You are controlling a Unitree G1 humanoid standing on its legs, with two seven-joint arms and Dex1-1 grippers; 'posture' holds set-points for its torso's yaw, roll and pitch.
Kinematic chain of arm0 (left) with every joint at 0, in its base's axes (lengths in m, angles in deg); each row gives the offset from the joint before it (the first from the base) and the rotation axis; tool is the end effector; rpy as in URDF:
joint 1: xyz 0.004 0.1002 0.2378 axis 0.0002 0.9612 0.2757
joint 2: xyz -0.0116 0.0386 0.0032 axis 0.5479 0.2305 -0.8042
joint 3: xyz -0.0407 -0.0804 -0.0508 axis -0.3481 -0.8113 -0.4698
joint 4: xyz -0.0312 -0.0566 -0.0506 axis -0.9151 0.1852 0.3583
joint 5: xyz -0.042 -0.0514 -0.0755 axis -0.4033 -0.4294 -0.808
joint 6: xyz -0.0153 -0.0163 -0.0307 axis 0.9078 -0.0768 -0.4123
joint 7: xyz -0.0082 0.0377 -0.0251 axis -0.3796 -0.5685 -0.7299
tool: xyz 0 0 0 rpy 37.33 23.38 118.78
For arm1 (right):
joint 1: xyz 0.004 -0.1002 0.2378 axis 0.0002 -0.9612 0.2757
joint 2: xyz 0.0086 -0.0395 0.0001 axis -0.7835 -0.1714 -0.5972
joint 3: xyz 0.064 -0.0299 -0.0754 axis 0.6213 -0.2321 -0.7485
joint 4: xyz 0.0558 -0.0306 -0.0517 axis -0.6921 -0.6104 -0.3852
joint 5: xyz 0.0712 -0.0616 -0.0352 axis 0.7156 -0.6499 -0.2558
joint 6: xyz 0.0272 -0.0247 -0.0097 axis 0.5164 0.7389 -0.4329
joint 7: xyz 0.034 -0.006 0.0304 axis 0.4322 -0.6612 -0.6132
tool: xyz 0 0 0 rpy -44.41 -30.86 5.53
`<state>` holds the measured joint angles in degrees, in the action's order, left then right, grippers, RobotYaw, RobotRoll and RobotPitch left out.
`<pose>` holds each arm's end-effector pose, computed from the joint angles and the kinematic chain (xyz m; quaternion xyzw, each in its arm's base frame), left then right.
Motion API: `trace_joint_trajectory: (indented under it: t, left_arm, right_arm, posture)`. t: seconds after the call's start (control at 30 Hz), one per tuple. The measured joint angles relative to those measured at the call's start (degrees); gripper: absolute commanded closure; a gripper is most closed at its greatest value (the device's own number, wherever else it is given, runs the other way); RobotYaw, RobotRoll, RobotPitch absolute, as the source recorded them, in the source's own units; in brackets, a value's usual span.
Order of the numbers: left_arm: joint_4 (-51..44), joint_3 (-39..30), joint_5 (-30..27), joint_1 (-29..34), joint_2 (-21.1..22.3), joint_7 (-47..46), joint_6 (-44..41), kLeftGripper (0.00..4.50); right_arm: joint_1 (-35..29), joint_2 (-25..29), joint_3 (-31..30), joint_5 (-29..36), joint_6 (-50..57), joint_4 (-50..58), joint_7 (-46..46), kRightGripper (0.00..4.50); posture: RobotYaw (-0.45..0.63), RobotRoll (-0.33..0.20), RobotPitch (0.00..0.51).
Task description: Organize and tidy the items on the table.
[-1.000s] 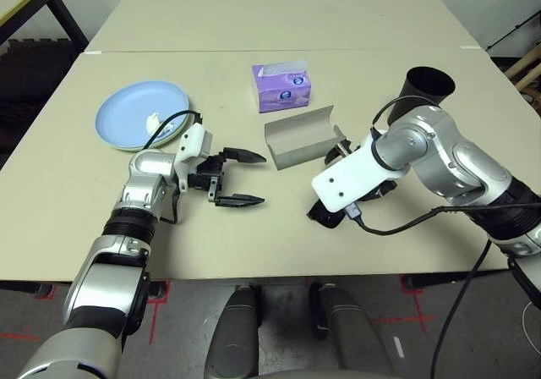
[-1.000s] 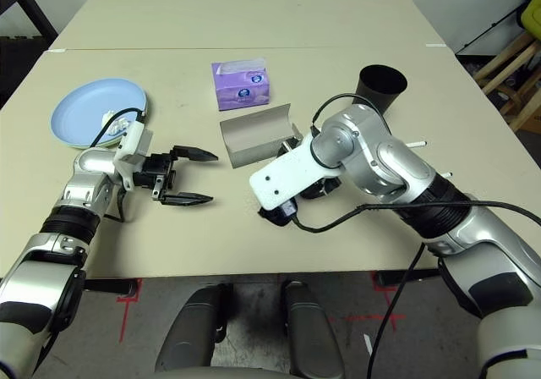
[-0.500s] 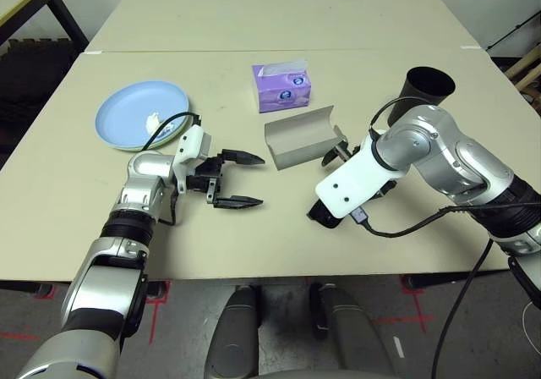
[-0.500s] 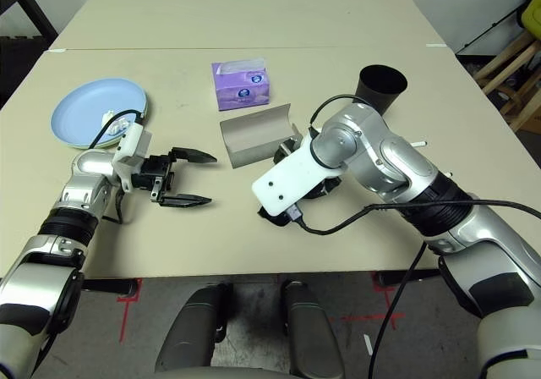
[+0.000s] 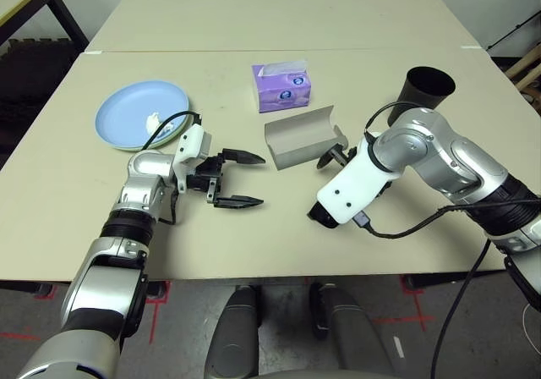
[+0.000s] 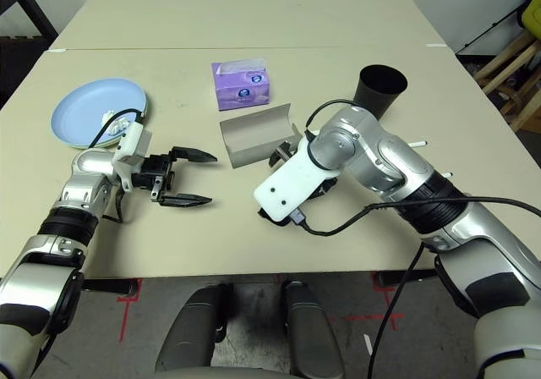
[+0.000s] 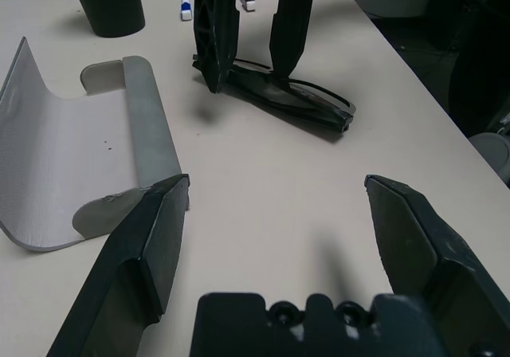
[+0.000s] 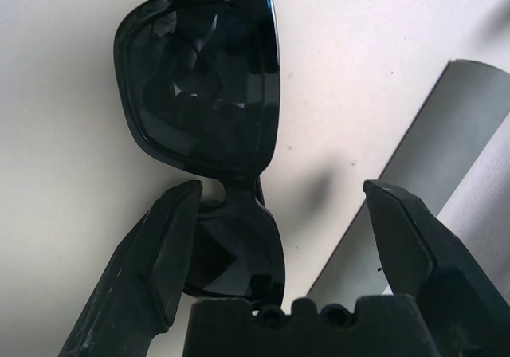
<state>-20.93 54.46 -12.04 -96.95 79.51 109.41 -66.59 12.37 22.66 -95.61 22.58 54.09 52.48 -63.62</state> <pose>0.3210 0.2381 0.1403 0.1702 -0.0171 -0.6929 0.7005 0.2828 -0.1178 0.2258 -0.7216 0.0518 0.5730 0.3851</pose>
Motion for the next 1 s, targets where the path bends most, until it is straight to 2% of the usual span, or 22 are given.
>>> trace_joint_trajectory:
  t: [1.0]
  left_arm:
    - [-0.44, 0.0, 0.0, 0.37, 0.05, 0.0, -0.4, 0.01]
  right_arm:
    - [-0.49, -0.29, 0.0, 0.12, -5.85, -0.93, 0.18, 0.0]
  posture:
    - [0.13, 0.0, 0.19]
